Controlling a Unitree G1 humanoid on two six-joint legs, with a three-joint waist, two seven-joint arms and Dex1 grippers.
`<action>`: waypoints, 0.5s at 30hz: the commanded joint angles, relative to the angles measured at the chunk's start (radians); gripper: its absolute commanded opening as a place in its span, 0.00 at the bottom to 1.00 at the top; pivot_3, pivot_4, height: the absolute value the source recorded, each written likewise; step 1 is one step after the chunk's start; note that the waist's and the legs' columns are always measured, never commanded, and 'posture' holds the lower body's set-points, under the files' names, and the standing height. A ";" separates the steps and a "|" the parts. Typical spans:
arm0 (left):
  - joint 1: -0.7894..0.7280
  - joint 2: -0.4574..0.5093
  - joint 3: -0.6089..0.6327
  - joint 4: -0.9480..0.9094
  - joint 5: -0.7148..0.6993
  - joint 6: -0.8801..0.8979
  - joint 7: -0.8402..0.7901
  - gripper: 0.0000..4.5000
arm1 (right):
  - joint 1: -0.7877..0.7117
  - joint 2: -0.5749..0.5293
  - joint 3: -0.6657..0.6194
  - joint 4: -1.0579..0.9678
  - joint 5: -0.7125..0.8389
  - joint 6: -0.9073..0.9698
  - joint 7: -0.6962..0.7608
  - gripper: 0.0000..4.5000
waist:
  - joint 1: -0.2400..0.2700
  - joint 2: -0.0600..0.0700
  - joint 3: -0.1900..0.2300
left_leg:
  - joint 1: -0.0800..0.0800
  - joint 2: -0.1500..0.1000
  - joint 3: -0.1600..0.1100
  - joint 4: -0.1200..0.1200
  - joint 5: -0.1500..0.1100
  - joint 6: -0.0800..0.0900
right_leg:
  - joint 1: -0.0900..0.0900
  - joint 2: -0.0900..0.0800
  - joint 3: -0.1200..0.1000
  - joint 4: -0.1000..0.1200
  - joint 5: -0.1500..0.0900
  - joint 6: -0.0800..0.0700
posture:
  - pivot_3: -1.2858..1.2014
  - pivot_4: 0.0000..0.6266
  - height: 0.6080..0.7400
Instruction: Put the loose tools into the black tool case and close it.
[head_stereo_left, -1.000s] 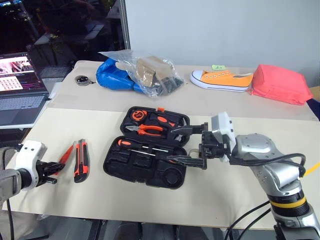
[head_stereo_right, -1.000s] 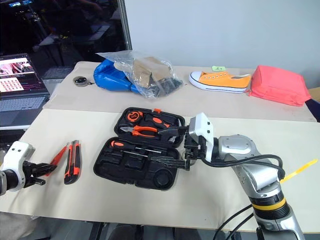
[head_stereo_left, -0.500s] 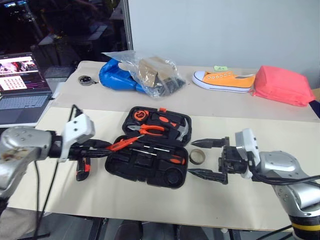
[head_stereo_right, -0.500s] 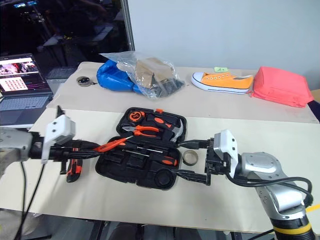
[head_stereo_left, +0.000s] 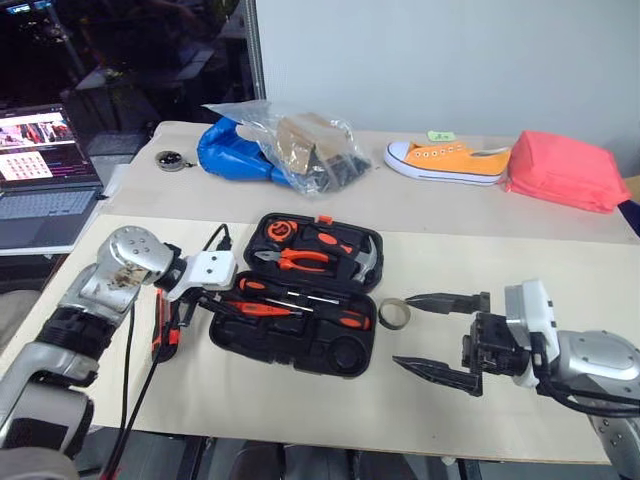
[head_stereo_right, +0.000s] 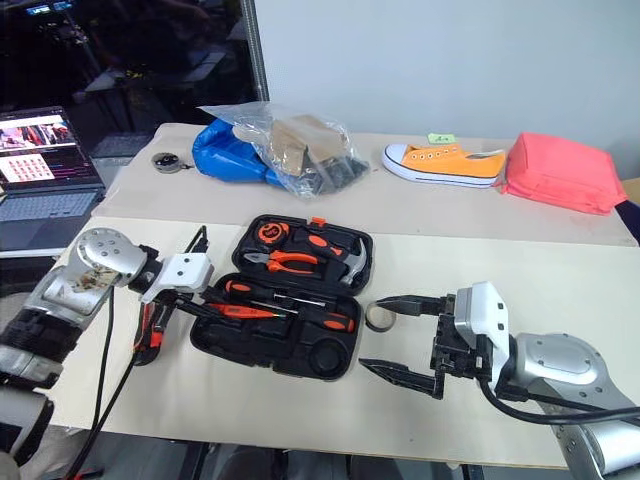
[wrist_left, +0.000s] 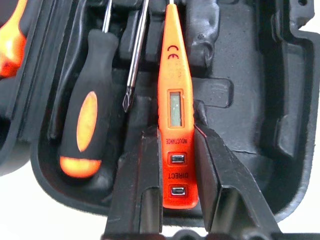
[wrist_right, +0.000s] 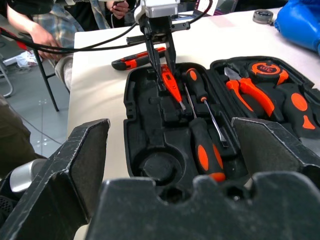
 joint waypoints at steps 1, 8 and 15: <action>-0.027 -0.020 -0.008 0.055 0.043 -0.056 -0.022 0.10 | 0.020 -0.013 -0.038 -0.046 0.035 0.007 -0.021 1.00 | -0.001 0.000 0.000 | 0.000 0.000 0.000 0.000 0.000 0.000 | 0.000 0.000 0.000 0.000 -0.002 0.003 | 0.52 0.24 1.00; -0.085 -0.055 -0.011 0.176 0.101 -0.135 -0.033 0.10 | 0.029 -0.016 -0.034 -0.054 0.038 0.004 -0.038 1.00 | -0.005 0.001 0.000 | 0.001 0.000 -0.001 0.002 0.000 0.000 | 0.001 0.000 0.000 0.001 -0.001 0.005 | 0.52 0.24 1.00; -0.099 -0.069 -0.008 0.213 0.111 -0.120 -0.069 0.10 | 0.026 -0.022 -0.036 -0.053 0.043 0.004 -0.039 1.00 | -0.008 0.002 -0.001 | 0.002 0.000 -0.001 0.002 0.001 0.001 | 0.002 0.000 0.000 0.002 -0.001 0.006 | 0.52 0.24 1.00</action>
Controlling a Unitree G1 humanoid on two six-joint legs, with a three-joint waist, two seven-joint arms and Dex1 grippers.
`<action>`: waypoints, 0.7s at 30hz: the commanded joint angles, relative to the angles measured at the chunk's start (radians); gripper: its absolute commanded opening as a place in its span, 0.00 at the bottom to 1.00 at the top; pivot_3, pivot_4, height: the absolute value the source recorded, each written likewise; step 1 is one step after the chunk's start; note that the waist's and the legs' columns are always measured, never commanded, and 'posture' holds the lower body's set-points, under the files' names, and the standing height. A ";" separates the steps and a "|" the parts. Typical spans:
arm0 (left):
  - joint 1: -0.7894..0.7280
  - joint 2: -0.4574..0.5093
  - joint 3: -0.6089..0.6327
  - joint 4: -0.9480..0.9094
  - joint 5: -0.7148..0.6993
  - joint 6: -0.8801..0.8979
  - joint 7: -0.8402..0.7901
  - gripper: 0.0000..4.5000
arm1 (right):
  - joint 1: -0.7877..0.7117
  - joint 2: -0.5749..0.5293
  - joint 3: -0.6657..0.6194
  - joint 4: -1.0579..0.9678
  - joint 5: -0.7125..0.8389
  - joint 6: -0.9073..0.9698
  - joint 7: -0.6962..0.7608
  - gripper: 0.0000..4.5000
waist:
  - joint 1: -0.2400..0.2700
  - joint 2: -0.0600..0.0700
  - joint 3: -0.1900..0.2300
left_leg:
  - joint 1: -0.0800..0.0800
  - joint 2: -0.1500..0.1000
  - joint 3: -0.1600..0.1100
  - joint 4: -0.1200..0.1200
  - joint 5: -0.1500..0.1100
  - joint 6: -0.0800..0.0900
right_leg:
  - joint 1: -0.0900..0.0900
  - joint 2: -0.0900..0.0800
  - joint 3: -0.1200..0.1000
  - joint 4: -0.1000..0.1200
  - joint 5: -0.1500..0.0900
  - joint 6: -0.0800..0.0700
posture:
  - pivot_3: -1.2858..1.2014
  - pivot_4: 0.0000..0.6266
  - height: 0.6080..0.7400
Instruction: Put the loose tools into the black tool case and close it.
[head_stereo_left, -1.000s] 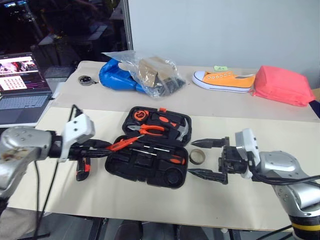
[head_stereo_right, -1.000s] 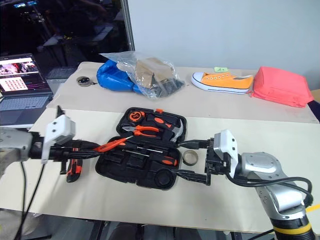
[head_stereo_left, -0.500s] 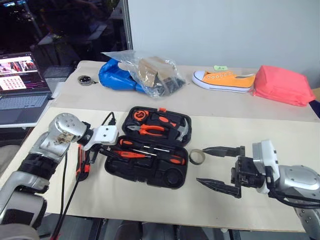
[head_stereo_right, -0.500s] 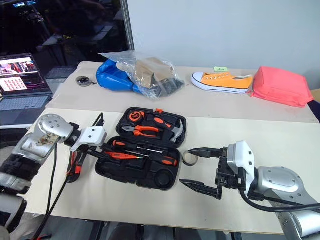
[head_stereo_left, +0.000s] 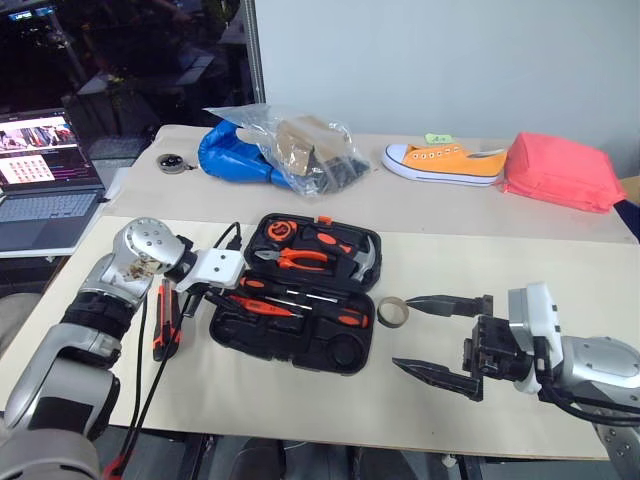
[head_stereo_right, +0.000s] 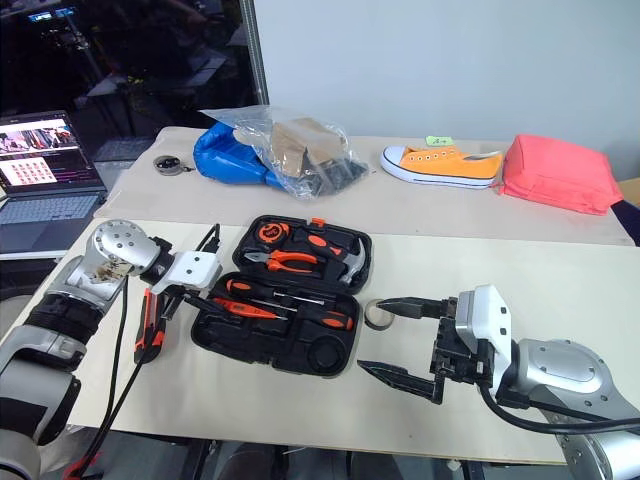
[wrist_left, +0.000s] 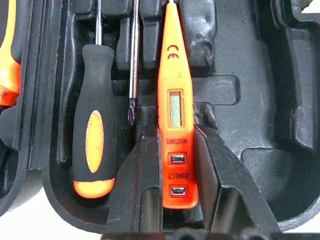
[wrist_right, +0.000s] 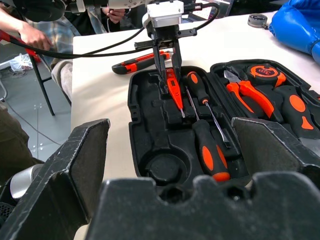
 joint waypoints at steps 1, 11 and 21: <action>-0.011 0.004 -0.004 0.030 0.034 0.022 -0.008 0.10 | -0.002 -0.013 -0.030 -0.030 0.021 -0.005 -0.008 1.00 | -0.002 0.000 0.000 | 0.000 0.000 0.000 0.000 0.000 0.000 | 0.000 0.000 0.000 0.000 0.000 0.000 | 0.52 0.24 1.00; 0.054 0.088 0.155 -0.264 -0.165 0.286 -0.006 0.49 | -0.020 -0.022 -0.016 -0.006 0.020 -0.014 0.005 1.00 | -0.005 0.000 0.000 | -0.002 0.000 -0.001 0.000 0.000 0.000 | -0.001 0.000 0.000 -0.001 0.001 -0.001 | 0.52 0.24 1.00; 0.340 -0.001 0.383 -0.672 -0.352 0.709 0.372 0.01 | -0.088 -0.007 0.040 0.049 -0.003 -0.031 0.019 1.00 | 0.000 0.000 0.000 | -0.001 0.001 -0.004 0.000 0.000 0.001 | 0.000 -0.001 0.000 0.000 0.000 0.001 | 0.52 0.24 1.00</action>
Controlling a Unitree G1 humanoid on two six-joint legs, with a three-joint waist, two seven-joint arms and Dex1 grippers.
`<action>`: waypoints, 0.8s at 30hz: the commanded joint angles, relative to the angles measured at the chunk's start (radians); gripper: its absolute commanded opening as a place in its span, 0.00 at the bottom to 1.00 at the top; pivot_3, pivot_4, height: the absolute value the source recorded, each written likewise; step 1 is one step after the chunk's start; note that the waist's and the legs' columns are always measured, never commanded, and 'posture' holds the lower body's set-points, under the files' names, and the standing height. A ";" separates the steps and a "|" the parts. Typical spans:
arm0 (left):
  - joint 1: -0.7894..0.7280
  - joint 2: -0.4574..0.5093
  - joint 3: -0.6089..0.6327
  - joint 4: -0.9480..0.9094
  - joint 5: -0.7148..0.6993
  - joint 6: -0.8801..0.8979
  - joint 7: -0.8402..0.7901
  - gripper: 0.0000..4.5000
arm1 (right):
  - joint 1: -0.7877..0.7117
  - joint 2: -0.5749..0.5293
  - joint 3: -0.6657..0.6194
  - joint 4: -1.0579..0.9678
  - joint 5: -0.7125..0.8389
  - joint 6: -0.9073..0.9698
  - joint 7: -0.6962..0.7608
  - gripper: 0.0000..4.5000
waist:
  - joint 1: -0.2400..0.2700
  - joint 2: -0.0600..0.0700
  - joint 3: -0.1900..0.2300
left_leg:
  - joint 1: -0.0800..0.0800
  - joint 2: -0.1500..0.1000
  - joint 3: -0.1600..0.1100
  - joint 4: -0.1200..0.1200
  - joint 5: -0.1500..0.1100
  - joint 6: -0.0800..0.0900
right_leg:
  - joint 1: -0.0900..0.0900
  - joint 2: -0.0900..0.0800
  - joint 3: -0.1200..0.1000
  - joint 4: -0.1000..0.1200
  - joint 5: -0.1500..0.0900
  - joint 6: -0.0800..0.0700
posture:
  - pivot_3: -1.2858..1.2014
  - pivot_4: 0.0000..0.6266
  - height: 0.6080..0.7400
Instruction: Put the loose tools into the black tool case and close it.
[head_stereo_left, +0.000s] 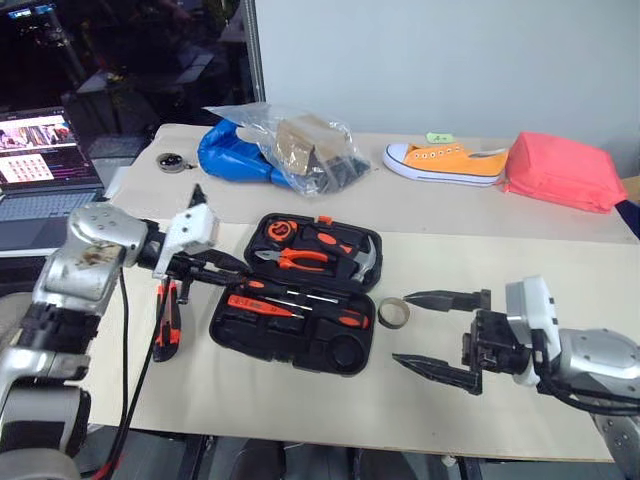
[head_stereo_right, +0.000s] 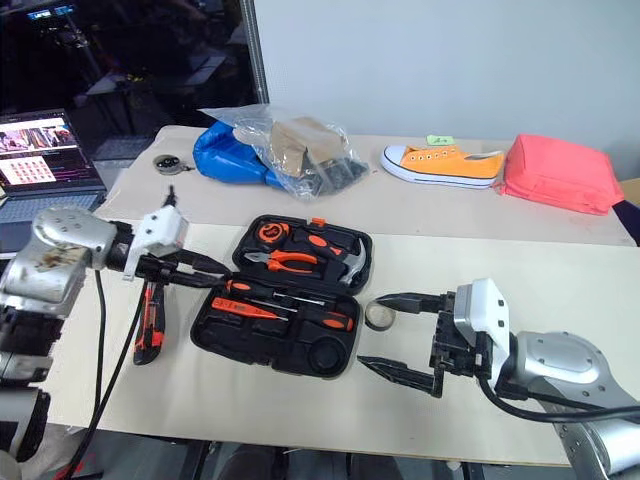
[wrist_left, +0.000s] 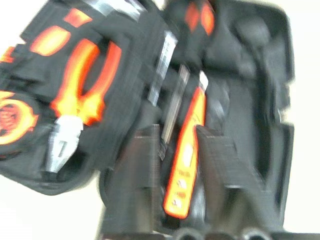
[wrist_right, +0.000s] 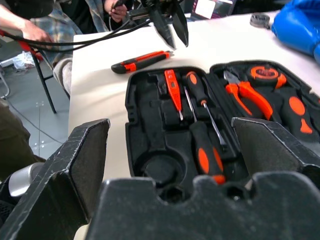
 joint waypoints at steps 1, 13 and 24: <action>0.112 -0.058 0.032 -0.163 -0.021 0.062 0.159 0.01 | -0.023 0.002 -0.008 -0.002 0.000 -0.027 0.004 1.00 | 0.001 0.000 0.000 | 0.000 0.000 0.000 0.000 0.000 0.000 | 0.000 0.000 0.000 0.000 0.000 0.000 | 0.52 0.24 1.00; 0.376 -0.194 -0.032 -0.145 0.105 0.006 0.440 0.01 | 0.005 -0.007 -0.037 -0.028 0.008 -0.016 -0.015 1.00 | 0.002 0.001 -0.002 | 0.001 -0.001 -0.004 0.000 0.000 0.000 | 0.000 0.000 0.002 0.000 0.003 -0.005 | 0.52 0.24 1.00; 0.422 -0.276 -0.003 -0.153 0.066 -0.082 0.538 0.01 | -0.007 -0.012 -0.028 -0.031 0.012 -0.015 -0.016 1.00 | -0.002 0.003 -0.005 | 0.021 0.000 -0.002 -0.002 0.000 0.000 | 0.020 -0.003 0.005 -0.002 0.000 0.001 | 0.52 0.24 1.00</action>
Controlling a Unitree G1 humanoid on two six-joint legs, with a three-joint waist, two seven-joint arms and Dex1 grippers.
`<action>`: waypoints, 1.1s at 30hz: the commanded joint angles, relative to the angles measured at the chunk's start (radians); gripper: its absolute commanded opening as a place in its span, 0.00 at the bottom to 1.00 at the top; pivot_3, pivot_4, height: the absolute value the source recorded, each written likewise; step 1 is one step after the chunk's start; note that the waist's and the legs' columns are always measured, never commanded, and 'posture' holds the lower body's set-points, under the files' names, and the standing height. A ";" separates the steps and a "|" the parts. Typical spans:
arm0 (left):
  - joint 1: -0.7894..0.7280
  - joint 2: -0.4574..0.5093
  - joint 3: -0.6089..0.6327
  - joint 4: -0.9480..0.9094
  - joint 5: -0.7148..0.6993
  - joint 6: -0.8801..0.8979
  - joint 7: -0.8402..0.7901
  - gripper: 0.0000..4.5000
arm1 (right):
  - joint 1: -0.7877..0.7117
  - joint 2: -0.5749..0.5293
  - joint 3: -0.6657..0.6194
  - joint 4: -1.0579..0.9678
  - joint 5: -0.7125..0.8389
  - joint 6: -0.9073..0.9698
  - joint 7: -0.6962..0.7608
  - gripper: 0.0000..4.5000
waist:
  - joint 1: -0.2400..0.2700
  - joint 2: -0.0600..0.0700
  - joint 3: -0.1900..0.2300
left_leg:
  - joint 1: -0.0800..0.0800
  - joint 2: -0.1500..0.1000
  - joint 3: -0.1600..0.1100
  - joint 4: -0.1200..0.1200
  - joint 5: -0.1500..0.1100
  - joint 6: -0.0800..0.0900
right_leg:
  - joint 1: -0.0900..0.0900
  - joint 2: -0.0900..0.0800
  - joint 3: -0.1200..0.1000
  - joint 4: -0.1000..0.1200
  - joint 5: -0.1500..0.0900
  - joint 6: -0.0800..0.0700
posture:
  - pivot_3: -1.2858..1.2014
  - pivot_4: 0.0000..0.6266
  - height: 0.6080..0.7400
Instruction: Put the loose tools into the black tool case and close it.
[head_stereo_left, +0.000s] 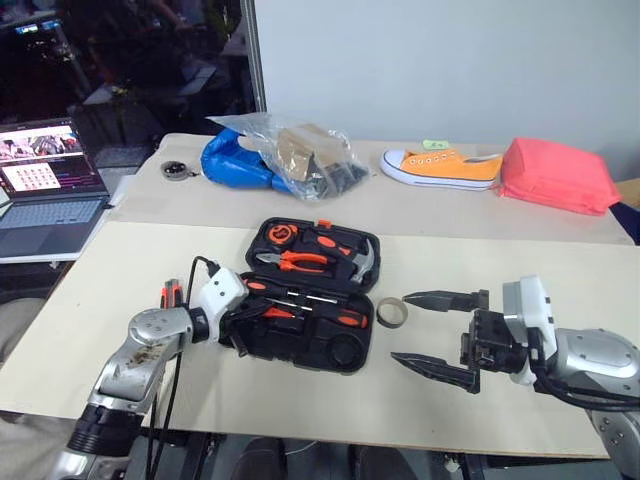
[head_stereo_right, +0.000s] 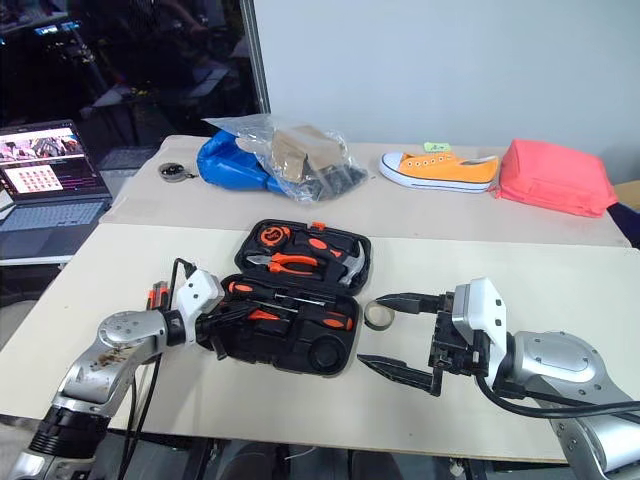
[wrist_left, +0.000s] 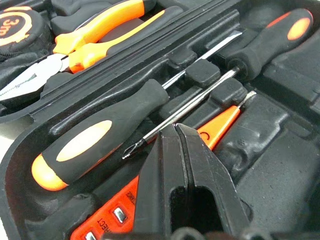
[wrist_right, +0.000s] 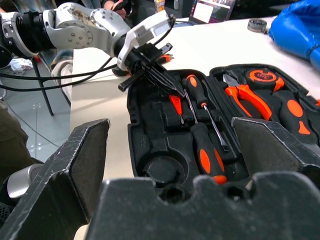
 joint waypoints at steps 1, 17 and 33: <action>0.017 -0.051 0.073 -0.034 -0.067 0.025 0.060 0.01 | -0.025 -0.006 -0.018 -0.022 0.017 -0.013 0.000 1.00 | 0.000 0.001 0.000 | 0.000 0.000 0.001 0.000 0.000 0.000 | 0.000 -0.001 0.001 0.000 0.000 0.000 | 0.52 0.24 1.00; 0.120 -0.237 0.609 -0.675 -0.238 0.864 0.766 0.88 | -0.174 0.043 0.102 0.120 -0.012 -0.060 0.092 1.00 | 0.009 -0.007 0.005 | -0.010 -0.003 -0.004 -0.002 -0.005 -0.005 | -0.005 -0.002 -0.002 -0.008 0.003 -0.002 | 0.52 0.24 1.00; 0.136 -0.428 0.487 -0.571 -0.101 0.917 0.930 0.59 | -0.200 0.062 0.066 0.090 0.038 -0.109 0.155 1.00 | 0.006 -0.007 0.005 | -0.007 -0.005 -0.005 -0.001 -0.005 -0.005 | -0.003 0.000 -0.001 -0.007 0.003 -0.002 | 0.52 0.24 1.00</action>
